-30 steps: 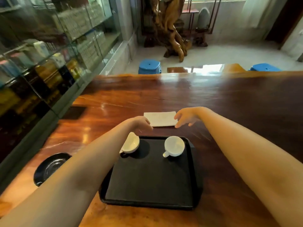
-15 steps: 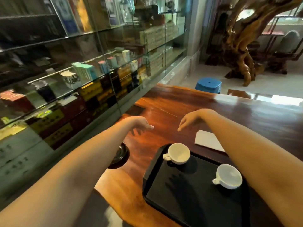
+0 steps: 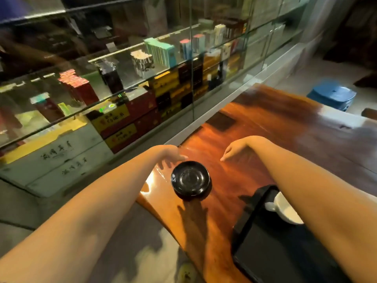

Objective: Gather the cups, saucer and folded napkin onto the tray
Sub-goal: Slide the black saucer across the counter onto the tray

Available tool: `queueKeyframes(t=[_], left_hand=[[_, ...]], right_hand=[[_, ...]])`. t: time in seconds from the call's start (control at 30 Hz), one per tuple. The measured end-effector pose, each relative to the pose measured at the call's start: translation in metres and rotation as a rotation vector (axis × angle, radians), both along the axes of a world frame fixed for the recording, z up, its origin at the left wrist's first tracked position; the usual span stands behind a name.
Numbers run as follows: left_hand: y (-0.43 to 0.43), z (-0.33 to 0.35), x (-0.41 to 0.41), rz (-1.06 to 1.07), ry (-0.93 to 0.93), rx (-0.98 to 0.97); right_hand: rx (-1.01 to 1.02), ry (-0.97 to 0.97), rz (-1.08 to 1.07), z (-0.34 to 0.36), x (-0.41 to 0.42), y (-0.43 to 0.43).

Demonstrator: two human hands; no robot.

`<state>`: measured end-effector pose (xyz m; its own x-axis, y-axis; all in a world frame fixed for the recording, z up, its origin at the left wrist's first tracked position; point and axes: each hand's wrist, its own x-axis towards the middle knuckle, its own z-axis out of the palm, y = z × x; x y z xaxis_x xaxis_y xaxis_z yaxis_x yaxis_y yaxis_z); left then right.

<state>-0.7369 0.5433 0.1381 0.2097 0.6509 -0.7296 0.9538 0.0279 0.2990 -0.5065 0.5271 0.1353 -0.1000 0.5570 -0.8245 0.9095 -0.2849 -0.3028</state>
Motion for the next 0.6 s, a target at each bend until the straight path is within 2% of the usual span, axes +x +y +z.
queueKeyframes(t=[0.2,0.47,0.6], left_hand=[[0.027,-0.064,-0.030,0.046,0.017,-0.121],[0.042,-0.126,-0.033,0.155,-0.031,-0.133],[0.043,-0.140,-0.030,0.235,-0.084,-0.125]], right_hand=[[-0.074,-0.021,-0.065,-0.063,-0.030,0.021],[-0.002,0.030,-0.185,-0.126,-0.047,0.031],[0.110,0.058,-0.259,-0.141,-0.058,0.031]])
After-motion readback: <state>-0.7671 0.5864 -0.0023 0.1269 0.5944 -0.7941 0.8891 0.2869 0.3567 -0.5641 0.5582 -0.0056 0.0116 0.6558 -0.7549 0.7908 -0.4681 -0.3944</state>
